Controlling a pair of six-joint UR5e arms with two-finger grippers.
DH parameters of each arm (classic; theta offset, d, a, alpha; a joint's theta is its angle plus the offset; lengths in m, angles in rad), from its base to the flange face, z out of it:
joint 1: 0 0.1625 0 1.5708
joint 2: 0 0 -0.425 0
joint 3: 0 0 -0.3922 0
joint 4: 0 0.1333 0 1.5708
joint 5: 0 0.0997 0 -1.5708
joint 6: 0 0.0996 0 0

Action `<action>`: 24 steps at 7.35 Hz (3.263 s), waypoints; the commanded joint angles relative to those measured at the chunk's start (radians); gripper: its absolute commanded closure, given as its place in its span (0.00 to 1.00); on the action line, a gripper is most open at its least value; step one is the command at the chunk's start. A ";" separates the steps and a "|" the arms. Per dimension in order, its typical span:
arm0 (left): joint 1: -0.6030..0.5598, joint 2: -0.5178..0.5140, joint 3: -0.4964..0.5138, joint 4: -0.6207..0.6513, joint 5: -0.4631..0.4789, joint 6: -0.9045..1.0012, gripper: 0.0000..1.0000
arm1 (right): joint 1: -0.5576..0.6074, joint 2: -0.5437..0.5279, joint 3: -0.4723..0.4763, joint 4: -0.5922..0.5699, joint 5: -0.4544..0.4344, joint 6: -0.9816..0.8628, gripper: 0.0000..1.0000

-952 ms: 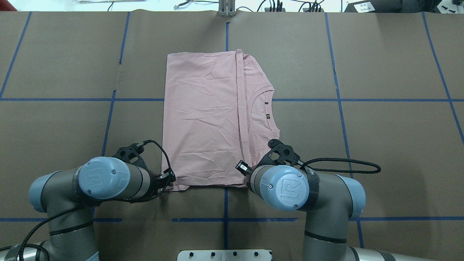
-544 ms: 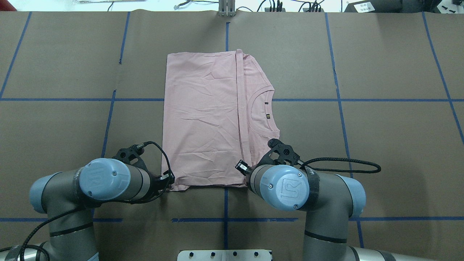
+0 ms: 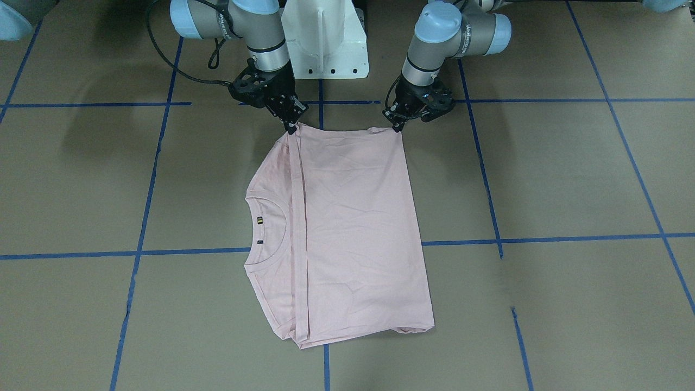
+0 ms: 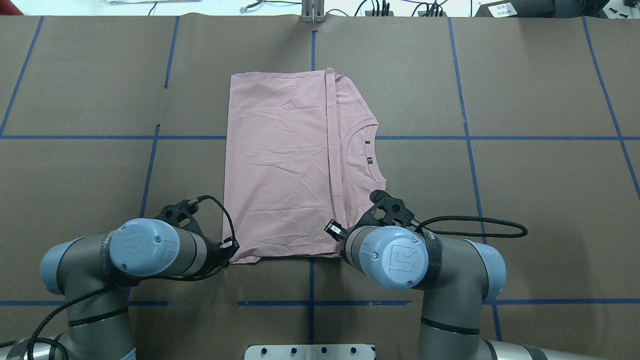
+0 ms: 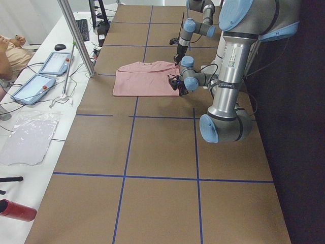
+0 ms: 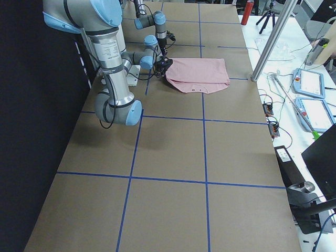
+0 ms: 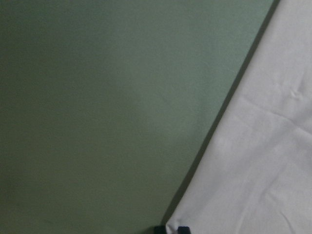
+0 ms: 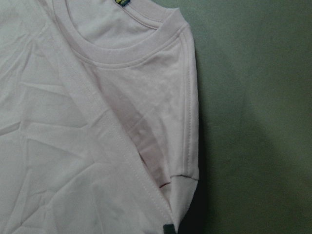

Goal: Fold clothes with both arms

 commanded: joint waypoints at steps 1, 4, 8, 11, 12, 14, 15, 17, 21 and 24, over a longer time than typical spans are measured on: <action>0.000 0.000 -0.005 0.002 -0.002 0.000 1.00 | 0.000 -0.001 -0.001 0.000 0.000 0.000 1.00; -0.008 0.009 -0.186 0.084 -0.006 -0.003 1.00 | -0.006 -0.063 0.105 -0.029 -0.006 0.009 1.00; 0.012 -0.024 -0.387 0.283 -0.003 -0.092 1.00 | -0.045 -0.090 0.424 -0.307 -0.108 0.101 1.00; -0.219 -0.175 -0.163 0.261 -0.003 0.116 1.00 | 0.254 0.118 0.074 -0.197 0.040 0.002 1.00; -0.269 -0.199 -0.081 0.210 -0.003 0.179 1.00 | 0.305 0.145 -0.032 -0.120 0.082 -0.008 1.00; -0.299 -0.276 0.111 0.121 0.055 0.216 1.00 | 0.353 0.224 -0.224 -0.004 0.132 -0.028 1.00; -0.307 -0.282 0.139 0.106 0.057 0.227 1.00 | 0.365 0.258 -0.289 0.023 0.136 -0.028 1.00; -0.322 -0.291 0.173 0.082 0.058 0.233 1.00 | 0.387 0.269 -0.332 0.028 0.158 -0.050 1.00; -0.423 -0.374 0.509 -0.268 0.149 0.428 0.34 | 0.442 0.460 -0.818 0.323 0.164 -0.232 0.01; -0.436 -0.353 0.532 -0.315 0.141 0.443 0.00 | 0.552 0.397 -0.811 0.328 0.303 -0.446 0.00</action>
